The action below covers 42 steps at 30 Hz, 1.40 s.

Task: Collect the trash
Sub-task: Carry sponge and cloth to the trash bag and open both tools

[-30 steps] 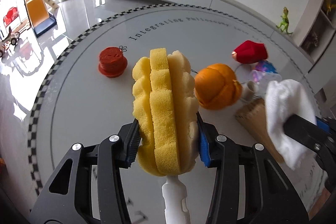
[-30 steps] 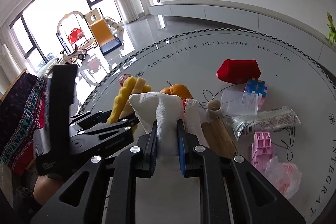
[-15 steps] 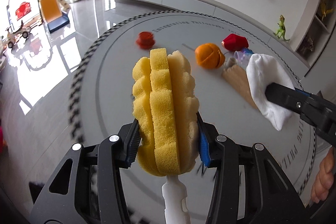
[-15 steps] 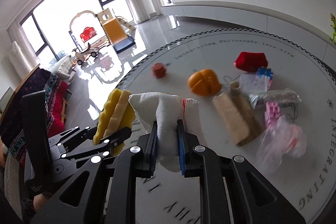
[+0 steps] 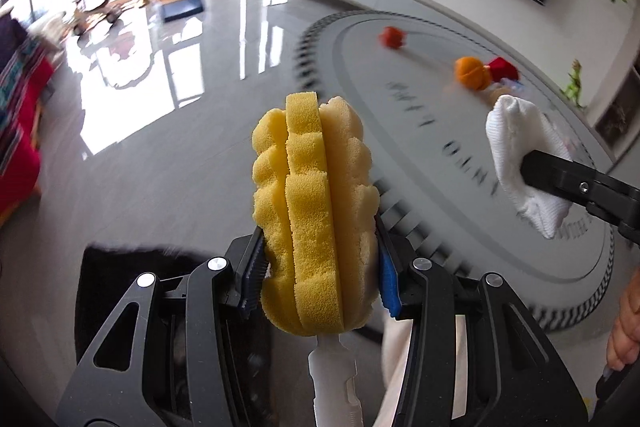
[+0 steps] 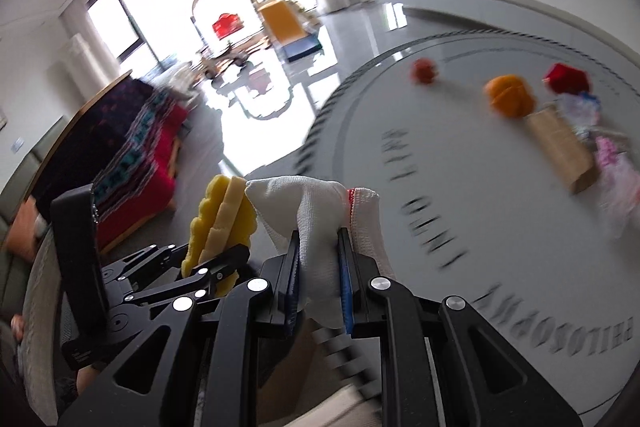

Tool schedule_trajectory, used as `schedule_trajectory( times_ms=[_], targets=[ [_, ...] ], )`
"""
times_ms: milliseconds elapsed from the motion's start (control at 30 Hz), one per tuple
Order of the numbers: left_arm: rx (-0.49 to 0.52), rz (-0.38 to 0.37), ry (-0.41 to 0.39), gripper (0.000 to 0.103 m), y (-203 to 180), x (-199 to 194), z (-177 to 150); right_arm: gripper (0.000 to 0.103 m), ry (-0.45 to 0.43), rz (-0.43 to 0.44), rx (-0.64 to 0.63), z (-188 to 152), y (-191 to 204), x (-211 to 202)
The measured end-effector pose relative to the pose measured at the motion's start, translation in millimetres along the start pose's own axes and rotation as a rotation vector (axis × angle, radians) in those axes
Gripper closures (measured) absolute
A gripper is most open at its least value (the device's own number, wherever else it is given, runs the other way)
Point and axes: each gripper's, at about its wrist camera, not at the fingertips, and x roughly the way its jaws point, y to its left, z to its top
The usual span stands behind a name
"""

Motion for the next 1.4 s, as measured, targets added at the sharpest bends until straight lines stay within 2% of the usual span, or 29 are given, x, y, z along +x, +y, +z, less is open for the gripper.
schedule_trajectory(
  times_ms=[267, 500, 667, 700, 733, 767, 800, 900, 1167, 1400],
  targets=[
    [-0.143, 0.096, -0.007, 0.057, 62, -36, -59, 0.085, 0.128, 0.097, -0.116, -31, 75, 44],
    [-0.226, 0.19, 0.002, 0.057, 104, -63, -100, 0.085, 0.291, 0.181, -0.174, -61, 135, 94],
    [-0.257, 0.237, -0.003, 0.056, 123, -80, -122, 0.085, 0.373, 0.199, -0.207, -79, 166, 118],
    [-0.258, 0.237, -0.007, 0.054, 125, -82, -124, 0.074, 0.396, 0.201, -0.217, -82, 173, 123],
    [-0.256, 0.235, -0.006, 0.048, 126, -84, -126, 0.05, 0.408, 0.196, -0.217, -83, 176, 126],
    [-0.259, 0.254, -0.009, 0.018, 126, -85, -126, 0.041, 0.401, 0.188, -0.206, -84, 178, 127],
    [-0.264, 0.276, -0.021, 0.006, 129, -88, -129, 0.038, 0.391, 0.192, -0.201, -85, 177, 124],
    [-0.27, 0.276, -0.049, 0.006, 131, -94, -129, 0.038, 0.374, 0.194, -0.197, -83, 178, 120],
    [-0.248, 0.262, -0.041, 0.006, 125, -93, -126, 0.038, 0.349, 0.205, -0.141, -72, 157, 109],
    [-0.214, 0.217, -0.027, 0.006, 108, -81, -108, 0.038, 0.265, 0.193, -0.133, -57, 136, 84]
  ],
)
